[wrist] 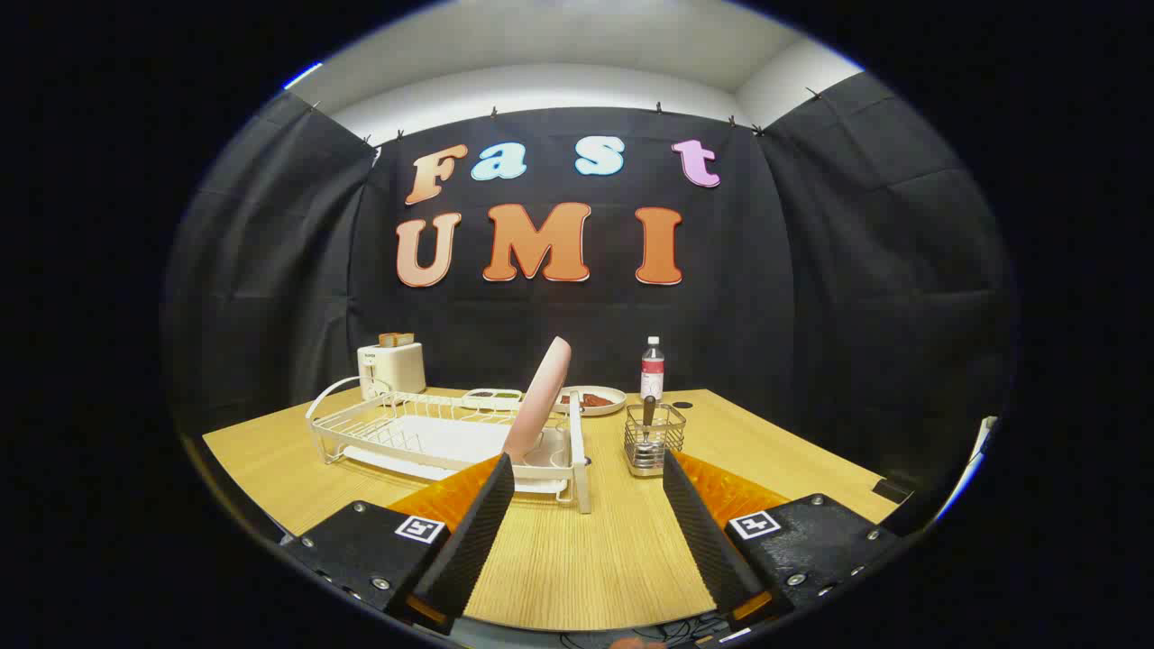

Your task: Take the plate from the dish rack, then take the spoon from the basket and place it into the plate.

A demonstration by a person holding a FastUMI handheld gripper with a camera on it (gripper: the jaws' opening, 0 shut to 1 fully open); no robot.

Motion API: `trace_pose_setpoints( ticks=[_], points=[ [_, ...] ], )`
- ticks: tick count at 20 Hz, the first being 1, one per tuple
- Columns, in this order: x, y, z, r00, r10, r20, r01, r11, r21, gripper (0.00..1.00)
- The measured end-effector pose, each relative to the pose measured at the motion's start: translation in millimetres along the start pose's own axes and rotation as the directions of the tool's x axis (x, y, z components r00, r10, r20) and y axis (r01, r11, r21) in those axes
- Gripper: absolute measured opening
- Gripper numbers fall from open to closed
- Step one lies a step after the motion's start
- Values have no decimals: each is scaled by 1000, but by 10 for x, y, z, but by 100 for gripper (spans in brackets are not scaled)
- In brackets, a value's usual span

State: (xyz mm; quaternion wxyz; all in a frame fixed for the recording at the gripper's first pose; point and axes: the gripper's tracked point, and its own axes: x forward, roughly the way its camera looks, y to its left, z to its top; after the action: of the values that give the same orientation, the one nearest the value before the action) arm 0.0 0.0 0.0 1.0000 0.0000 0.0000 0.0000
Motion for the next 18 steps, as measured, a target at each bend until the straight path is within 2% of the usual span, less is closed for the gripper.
trace_pose_setpoints(
  ticks=[18],
  points=[
    [35, -78, -114, 999, -27, -32, 27, 1000, 0, 99]
  ],
)
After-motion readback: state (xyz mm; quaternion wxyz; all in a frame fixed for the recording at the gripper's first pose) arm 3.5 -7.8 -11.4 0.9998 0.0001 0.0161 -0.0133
